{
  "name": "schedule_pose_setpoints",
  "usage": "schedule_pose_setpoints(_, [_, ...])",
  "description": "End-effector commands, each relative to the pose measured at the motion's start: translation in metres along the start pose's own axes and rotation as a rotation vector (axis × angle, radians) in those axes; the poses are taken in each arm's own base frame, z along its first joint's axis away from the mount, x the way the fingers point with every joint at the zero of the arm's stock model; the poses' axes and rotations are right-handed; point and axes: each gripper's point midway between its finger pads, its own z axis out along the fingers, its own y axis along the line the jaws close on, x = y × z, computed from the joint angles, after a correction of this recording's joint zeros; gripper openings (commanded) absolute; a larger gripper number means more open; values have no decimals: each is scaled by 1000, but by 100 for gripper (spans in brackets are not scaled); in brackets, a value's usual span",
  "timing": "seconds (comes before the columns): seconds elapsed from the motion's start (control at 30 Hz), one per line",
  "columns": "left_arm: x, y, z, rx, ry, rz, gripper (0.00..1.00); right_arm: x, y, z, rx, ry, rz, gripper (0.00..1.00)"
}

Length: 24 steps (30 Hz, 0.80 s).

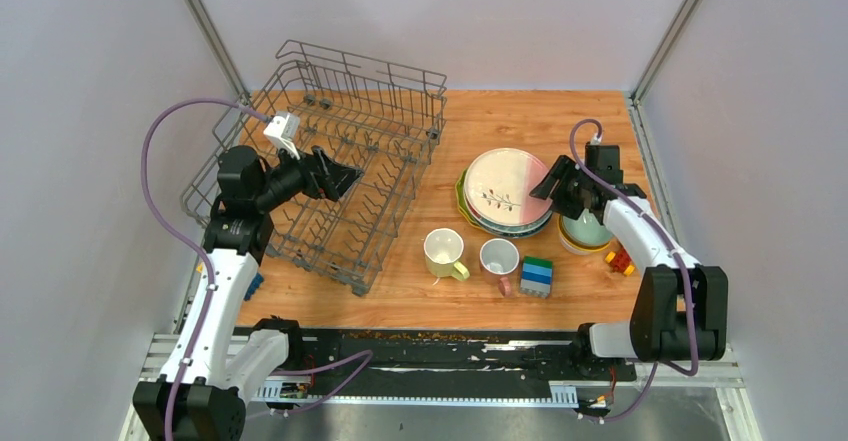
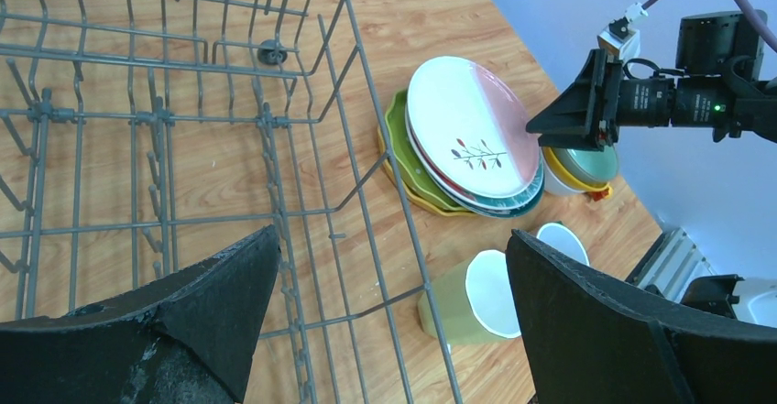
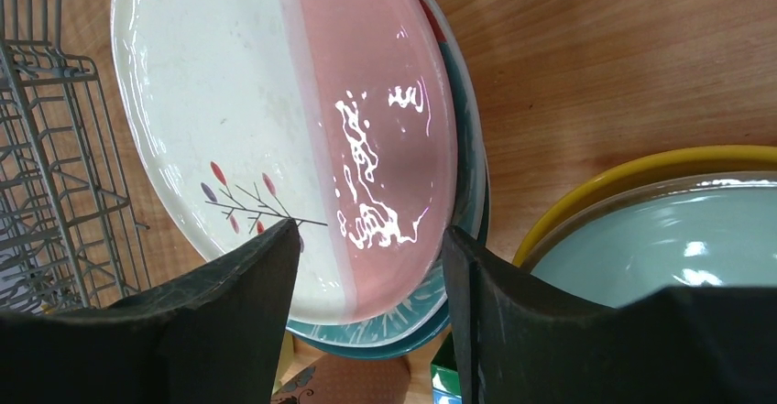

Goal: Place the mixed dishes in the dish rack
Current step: Pick up the plate at the center of the board.

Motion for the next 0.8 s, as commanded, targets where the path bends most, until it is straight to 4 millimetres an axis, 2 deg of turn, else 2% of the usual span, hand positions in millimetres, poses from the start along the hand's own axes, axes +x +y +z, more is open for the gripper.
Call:
schedule_pose_setpoints(0.0, [-16,-7,-1,20,-32,24,100,-13,14,6,-46,-35,5,59])
schedule_pose_setpoints(0.47, [-9,-1,1,9,-17,15,100,-14,15,20,-87,-88,106,54])
schedule_pose_setpoints(0.67, [-8,-1,2,10,-16,9,100,-8,22,24,-162,-88,84,51])
schedule_pose_setpoints(0.77, [-8,-2,2,13,-17,8,100,-4,25,27,-191,-59,52,56])
